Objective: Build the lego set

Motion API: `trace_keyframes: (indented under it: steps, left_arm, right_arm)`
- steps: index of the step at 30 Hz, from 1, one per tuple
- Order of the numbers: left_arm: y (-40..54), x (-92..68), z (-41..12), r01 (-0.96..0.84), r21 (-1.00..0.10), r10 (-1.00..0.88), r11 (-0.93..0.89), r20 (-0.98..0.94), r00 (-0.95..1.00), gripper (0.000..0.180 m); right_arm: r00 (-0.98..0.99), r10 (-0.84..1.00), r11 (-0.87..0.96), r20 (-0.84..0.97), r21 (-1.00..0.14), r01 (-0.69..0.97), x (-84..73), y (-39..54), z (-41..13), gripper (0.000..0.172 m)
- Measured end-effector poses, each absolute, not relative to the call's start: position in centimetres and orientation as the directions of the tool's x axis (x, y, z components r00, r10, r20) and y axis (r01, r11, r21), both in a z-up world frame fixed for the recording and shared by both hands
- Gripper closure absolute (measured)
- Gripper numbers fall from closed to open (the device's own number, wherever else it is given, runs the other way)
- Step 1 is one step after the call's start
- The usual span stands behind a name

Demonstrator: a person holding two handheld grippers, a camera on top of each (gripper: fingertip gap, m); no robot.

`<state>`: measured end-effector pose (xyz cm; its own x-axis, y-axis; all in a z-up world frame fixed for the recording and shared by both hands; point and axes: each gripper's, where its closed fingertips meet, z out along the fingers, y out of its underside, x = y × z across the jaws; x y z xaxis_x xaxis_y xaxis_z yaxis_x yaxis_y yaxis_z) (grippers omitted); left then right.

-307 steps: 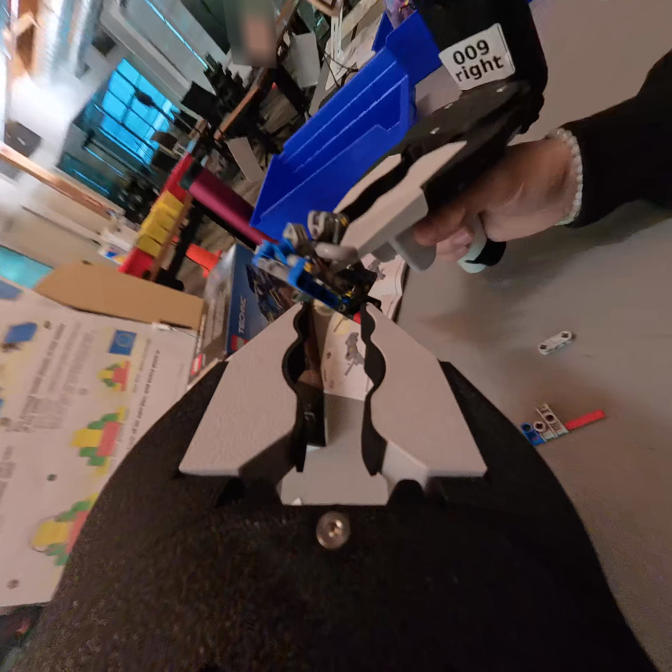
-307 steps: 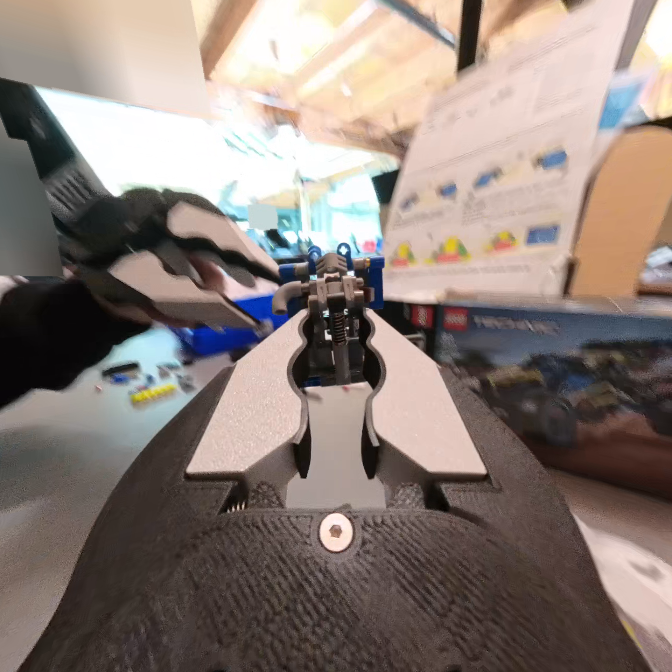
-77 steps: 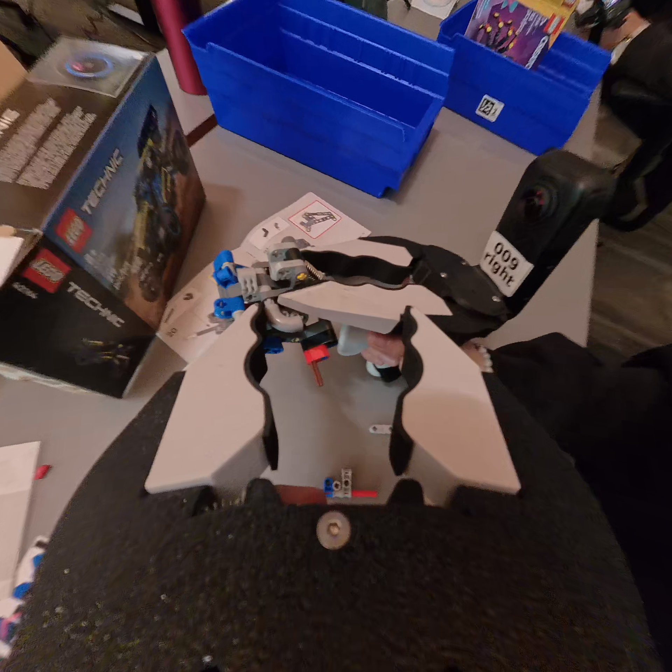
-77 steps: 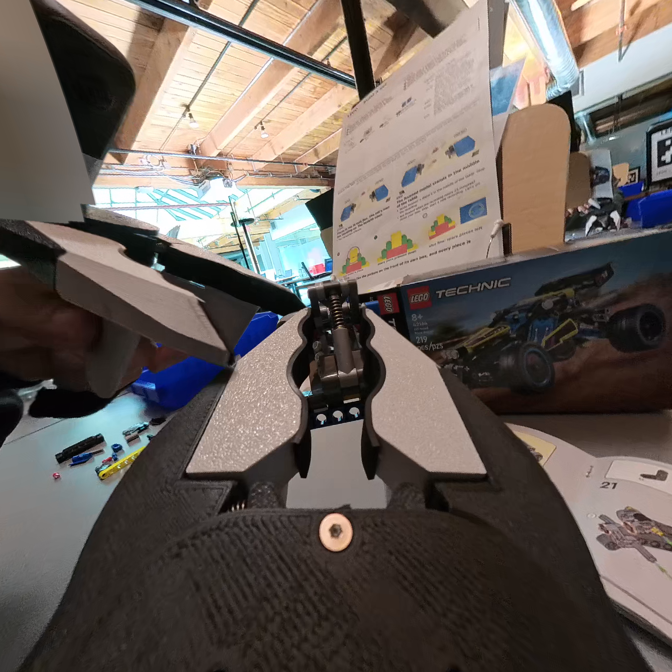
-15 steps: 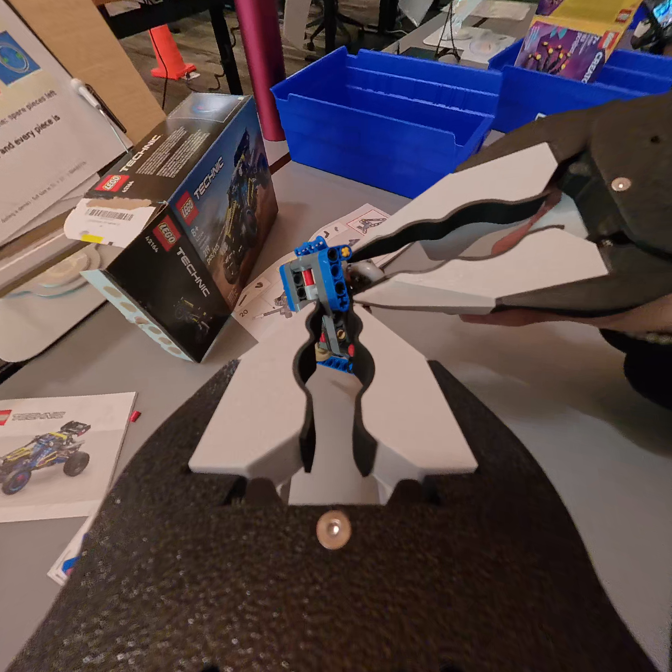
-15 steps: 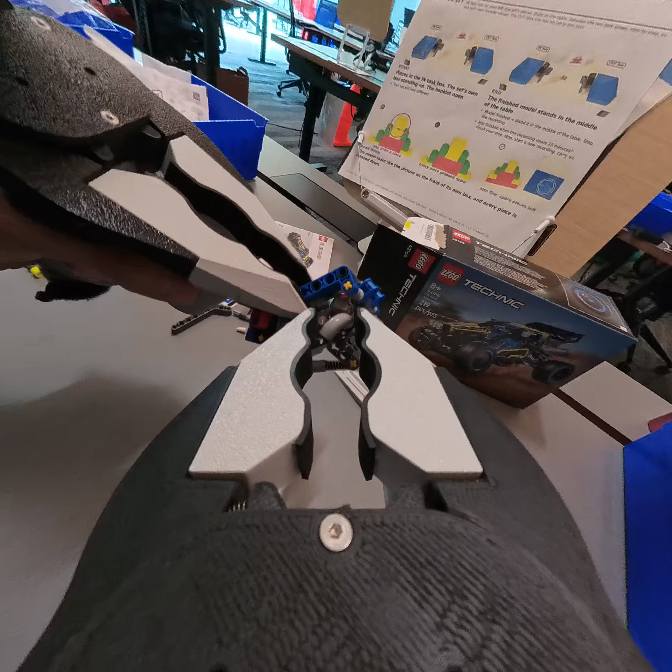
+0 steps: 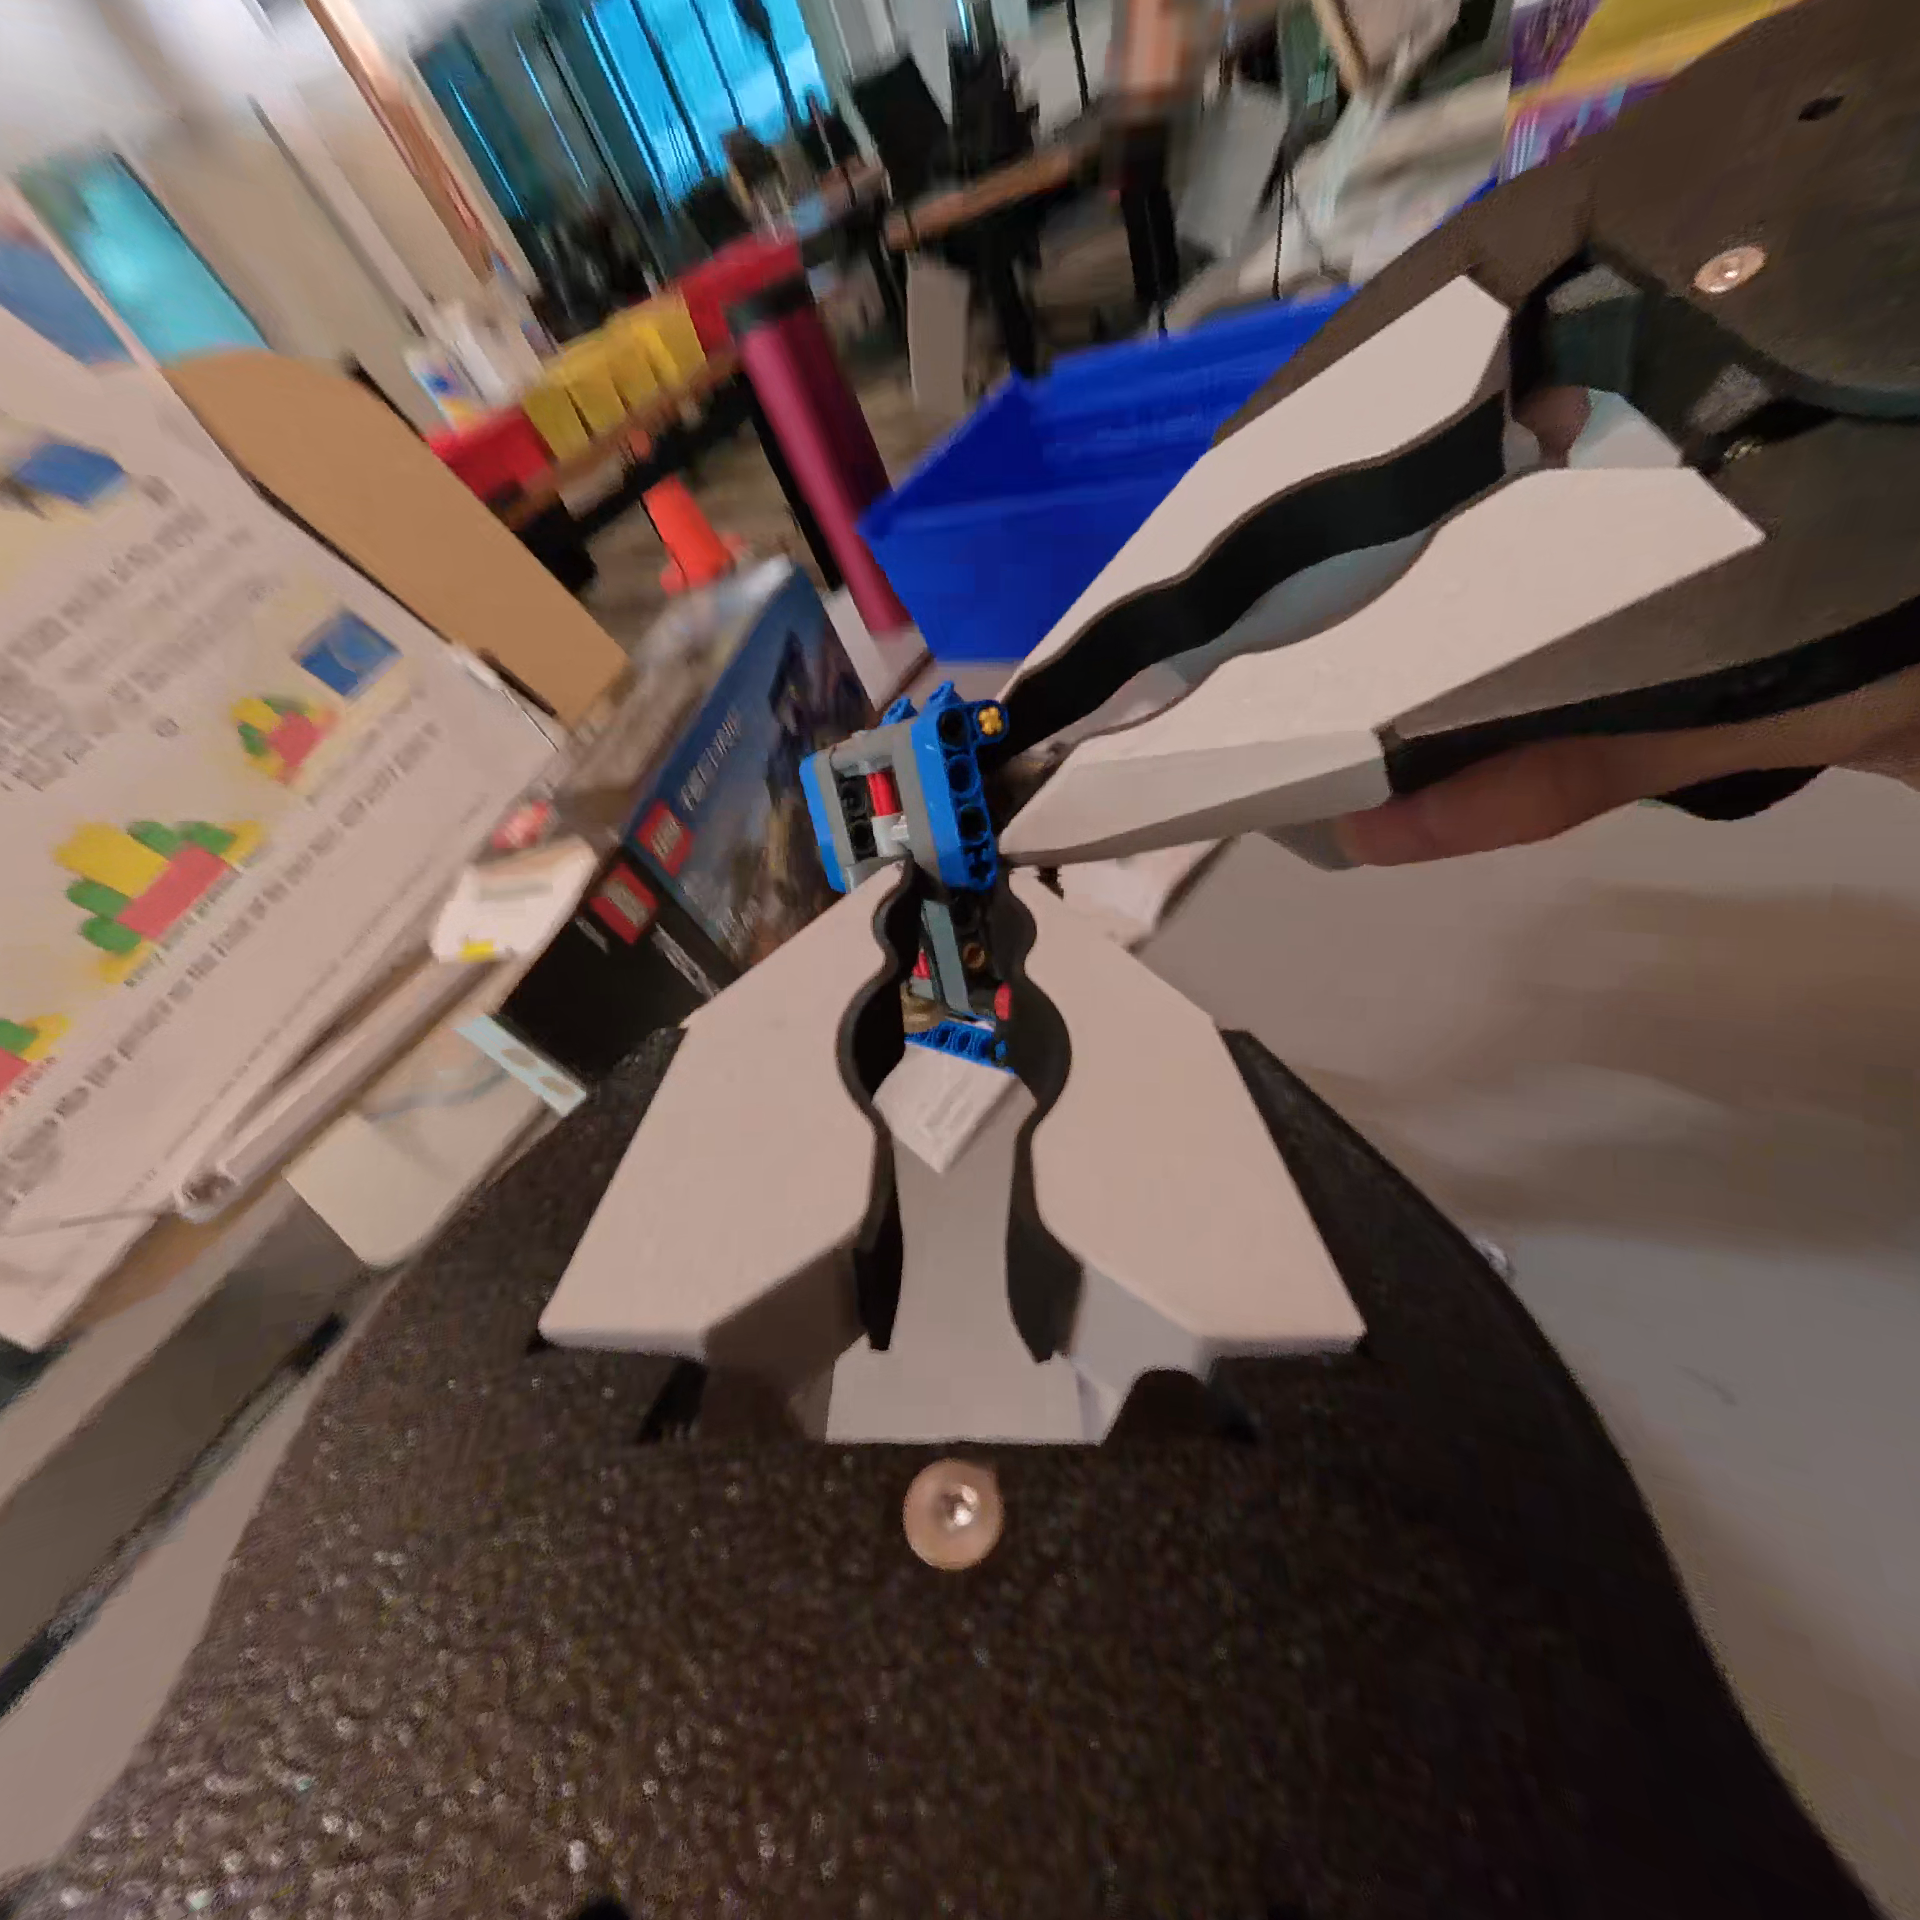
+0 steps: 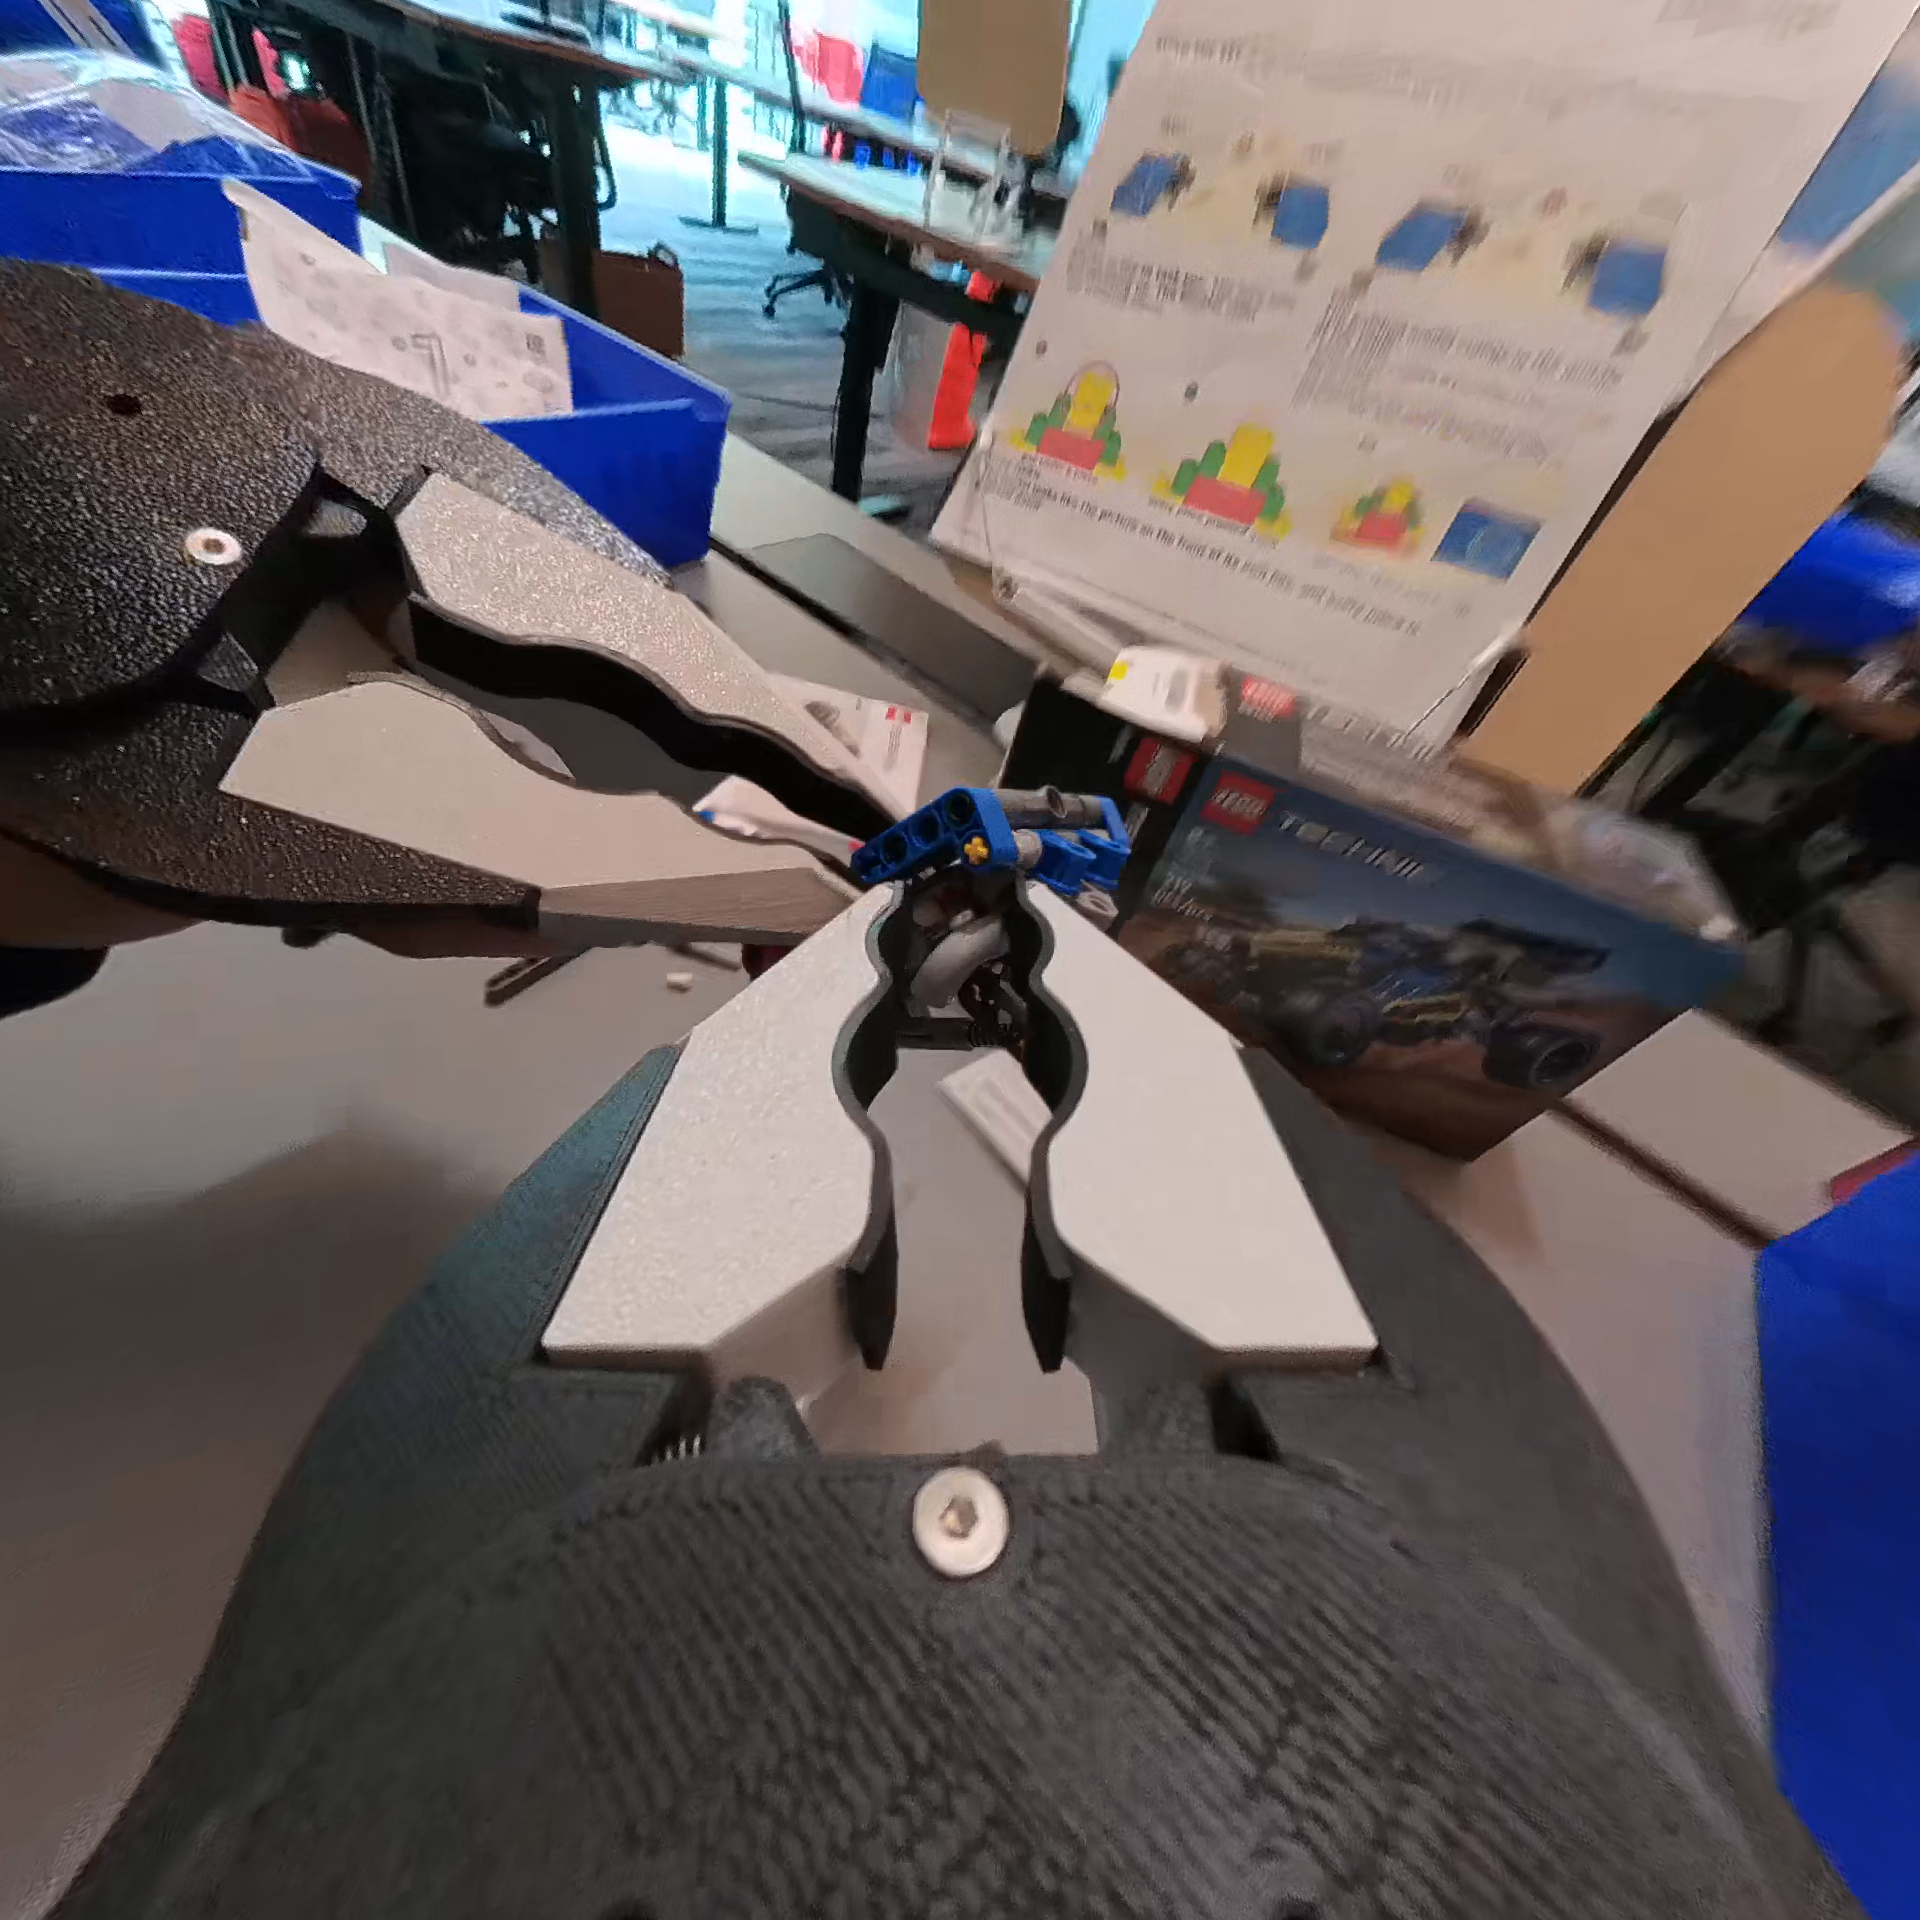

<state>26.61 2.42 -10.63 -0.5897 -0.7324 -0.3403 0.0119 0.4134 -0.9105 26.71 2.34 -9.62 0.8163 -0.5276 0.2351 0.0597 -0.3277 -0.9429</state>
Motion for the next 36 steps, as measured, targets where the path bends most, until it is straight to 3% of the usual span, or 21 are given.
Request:
trace_keyframes:
  steps: [4,8,12,15,18,23,28,34,36]
  left_arm:
    - [2.7,26.5,-4.8,0.322,-0.884,-0.763,0.340,-0.459,-0.456,0.171]
    - [3.2,24.6,1.7,0.619,-0.739,-0.808,0.266,-0.521,-0.276,0.172]
    - [4.7,24.8,5.1,0.610,-0.790,-0.883,0.061,-0.328,-0.337,0.172]
    - [5.4,22.7,8.7,0.672,-0.739,-0.894,-0.041,-0.274,-0.355,0.172]
    - [5.0,18.8,11.9,0.783,-0.616,-0.874,-0.092,-0.327,-0.360,0.173]
    - [5.0,17.9,12.4,0.688,-0.654,-0.760,-0.315,-0.261,-0.596,0.172]
    - [5.4,14.7,12.0,0.528,-0.655,-0.472,-0.541,-0.284,-0.835,0.172]
    - [5.8,10.3,10.3,0.237,-0.665,-0.065,-0.709,-0.272,-0.960,0.172]
    - [5.3,9.7,9.7,0.187,-0.669,-0.025,-0.719,-0.243,-0.970,0.172]
  right_arm:
    - [0.689,-0.511,-0.348,0.514,-0.857,0.380,26.2,2.7,-3.9,0.156]
    - [0.639,-0.449,-0.187,0.624,-0.766,0.616,22.6,3.5,3.6,0.165]
    - [0.613,-0.506,-0.136,0.607,-0.758,0.638,21.5,2.6,8.0,0.152]
    - [0.574,-0.567,-0.143,0.592,-0.756,0.638,21.4,1.5,9.2,0.150]
    - [0.584,-0.562,-0.115,0.586,-0.755,0.646,20.6,1.6,9.4,0.150]
    - [0.636,-0.573,-0.027,0.517,-0.787,0.616,19.7,0.7,11.4,0.147]
    - [0.695,-0.459,0.096,0.553,-0.747,0.658,14.4,0.9,12.5,0.148]
    - [0.633,-0.448,-0.016,0.632,-0.713,0.701,11.2,1.3,10.5,0.148]
    - [0.592,-0.436,-0.053,0.678,-0.676,0.735,9.8,1.1,10.0,0.149]
